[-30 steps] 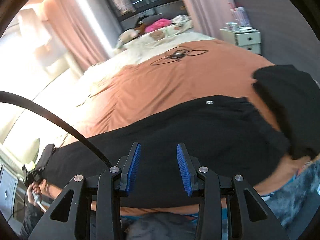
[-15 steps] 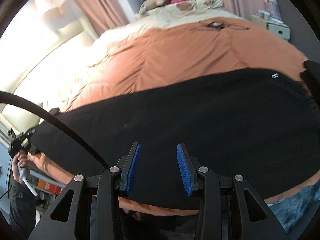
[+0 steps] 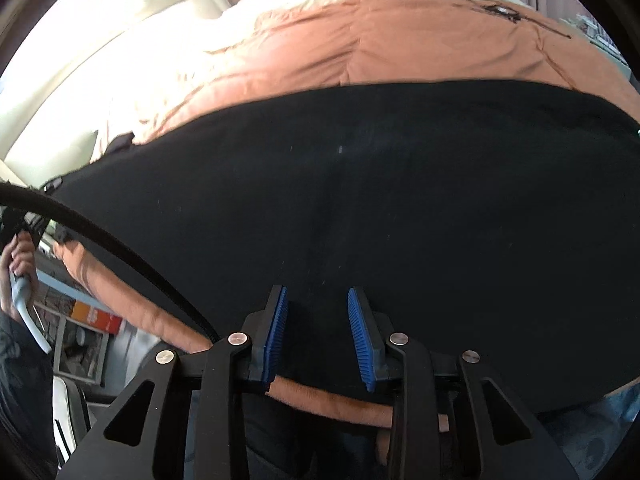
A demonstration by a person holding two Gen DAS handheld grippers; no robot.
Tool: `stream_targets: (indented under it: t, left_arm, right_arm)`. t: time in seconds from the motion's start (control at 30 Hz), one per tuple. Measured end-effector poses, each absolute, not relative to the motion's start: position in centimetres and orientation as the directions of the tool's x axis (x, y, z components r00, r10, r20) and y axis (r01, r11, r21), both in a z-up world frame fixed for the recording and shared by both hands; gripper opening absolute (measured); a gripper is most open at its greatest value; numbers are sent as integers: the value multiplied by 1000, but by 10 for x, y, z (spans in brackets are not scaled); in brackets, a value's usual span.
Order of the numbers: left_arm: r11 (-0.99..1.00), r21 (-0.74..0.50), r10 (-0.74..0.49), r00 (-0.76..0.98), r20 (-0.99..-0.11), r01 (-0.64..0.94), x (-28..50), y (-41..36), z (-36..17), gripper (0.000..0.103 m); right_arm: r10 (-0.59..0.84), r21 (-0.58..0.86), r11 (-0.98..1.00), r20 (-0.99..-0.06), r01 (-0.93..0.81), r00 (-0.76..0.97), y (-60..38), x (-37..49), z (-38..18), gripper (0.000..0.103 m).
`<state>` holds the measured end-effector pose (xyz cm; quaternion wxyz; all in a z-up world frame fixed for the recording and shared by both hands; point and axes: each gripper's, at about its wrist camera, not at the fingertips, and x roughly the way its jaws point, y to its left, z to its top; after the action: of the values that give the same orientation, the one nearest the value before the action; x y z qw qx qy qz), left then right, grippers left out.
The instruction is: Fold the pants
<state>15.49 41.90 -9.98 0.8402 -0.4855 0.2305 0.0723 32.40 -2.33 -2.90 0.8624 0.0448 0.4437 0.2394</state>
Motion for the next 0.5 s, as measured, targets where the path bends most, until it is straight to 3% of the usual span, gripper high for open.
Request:
stream_targets:
  t: [0.2,0.5]
  left_arm:
    - [505,-783,-103,875,-472,-363,153,421,-108,4]
    - [491,-778,-110,858,-501,-392,148,424,-125,4]
  right_arm:
    - [427,257,886,-775,-385,466,-17,348,-24,22]
    - [399,252,900,-806,-356,436,3,428,-17,22]
